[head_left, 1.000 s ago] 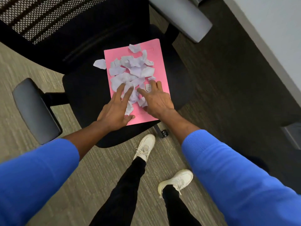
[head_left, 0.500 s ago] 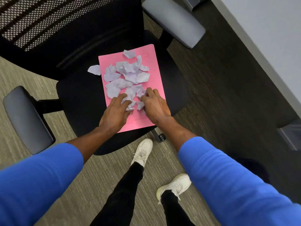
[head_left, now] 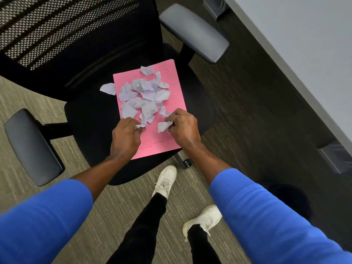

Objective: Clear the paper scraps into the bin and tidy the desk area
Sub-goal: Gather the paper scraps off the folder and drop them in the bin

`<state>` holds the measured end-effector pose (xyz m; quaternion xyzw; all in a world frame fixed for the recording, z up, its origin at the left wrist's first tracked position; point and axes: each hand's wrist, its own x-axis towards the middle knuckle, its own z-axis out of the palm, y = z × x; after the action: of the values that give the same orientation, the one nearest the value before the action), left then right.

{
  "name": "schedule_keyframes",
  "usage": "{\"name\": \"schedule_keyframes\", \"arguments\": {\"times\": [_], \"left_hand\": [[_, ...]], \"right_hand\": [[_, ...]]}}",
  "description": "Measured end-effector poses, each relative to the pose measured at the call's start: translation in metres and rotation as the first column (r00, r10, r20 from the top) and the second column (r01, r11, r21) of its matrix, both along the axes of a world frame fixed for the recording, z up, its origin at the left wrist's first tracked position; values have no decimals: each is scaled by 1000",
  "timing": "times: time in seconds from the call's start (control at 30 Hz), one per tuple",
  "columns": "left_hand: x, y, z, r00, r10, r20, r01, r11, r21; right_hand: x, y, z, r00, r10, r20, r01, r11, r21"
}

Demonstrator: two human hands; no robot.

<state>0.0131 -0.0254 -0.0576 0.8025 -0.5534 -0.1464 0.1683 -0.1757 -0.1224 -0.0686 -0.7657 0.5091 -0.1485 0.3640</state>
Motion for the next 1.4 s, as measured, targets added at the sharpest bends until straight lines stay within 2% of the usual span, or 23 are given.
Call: {"name": "schedule_keyframes", "arguments": {"times": [0.2,0.33,0.6,0.8,0.97,1.17,1.4], "left_hand": [[-17,13,16,999,37,0,-37,998,-54],[-50,23,19,999,-1,-49,-2,998,-58],[-145,15,6,974,-185,-135,189,982,25],[-235,-1,-11,914,-345,-214,360,932,38],[-321,5,-29,867,-362,-341,411,908,82],[-424,30,-68,853,-324,-410,454,848,273],[-525,52,-126,830,-308,-465,507,766,396]], "right_hand": [[-15,3,20,977,-178,117,176,984,26],[-42,18,28,944,-292,156,284,956,72],[-139,63,19,846,-524,101,519,851,75],[-236,108,-2,753,-657,46,651,753,95],[-312,152,-28,628,-777,-33,773,619,139],[-398,208,-71,421,-889,-178,904,395,163],[-483,231,-124,244,-905,-349,967,201,155]]}}
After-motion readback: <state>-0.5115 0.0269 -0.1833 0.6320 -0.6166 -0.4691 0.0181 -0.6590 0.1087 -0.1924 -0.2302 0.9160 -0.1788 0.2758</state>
